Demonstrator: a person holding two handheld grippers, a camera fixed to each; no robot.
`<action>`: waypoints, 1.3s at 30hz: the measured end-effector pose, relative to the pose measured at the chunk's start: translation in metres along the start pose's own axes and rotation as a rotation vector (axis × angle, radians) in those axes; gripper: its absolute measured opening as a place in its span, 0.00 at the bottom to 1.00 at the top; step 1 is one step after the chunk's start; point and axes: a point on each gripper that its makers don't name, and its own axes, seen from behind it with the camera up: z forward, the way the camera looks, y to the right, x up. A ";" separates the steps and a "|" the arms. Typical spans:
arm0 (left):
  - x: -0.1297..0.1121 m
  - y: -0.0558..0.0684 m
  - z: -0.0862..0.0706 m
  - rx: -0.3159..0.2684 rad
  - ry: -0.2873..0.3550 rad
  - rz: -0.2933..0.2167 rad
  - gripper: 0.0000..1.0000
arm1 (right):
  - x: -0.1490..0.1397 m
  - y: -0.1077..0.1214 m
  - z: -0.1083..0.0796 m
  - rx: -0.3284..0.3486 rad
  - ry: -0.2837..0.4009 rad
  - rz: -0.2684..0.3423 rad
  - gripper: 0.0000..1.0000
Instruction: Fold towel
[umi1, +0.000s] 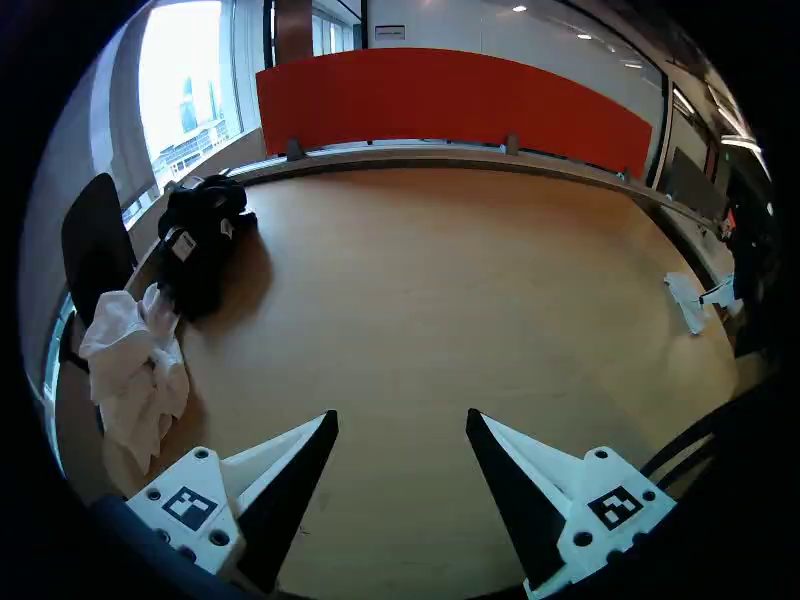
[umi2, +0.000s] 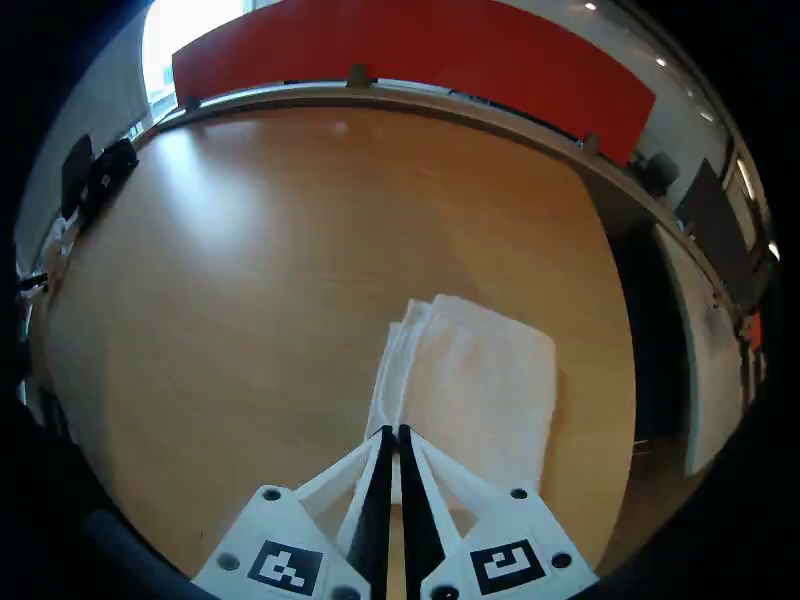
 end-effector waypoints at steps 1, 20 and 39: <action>0.000 0.000 0.000 -0.001 0.002 0.000 0.95 | 0.003 0.001 -0.002 -0.003 0.006 0.000 0.05; 0.003 0.001 0.002 -0.008 0.010 0.002 0.95 | 0.029 0.016 -0.035 -0.035 0.068 -0.006 0.05; 0.003 0.003 0.004 -0.008 0.005 0.013 0.95 | 0.010 0.007 -0.022 -0.021 0.045 0.003 0.05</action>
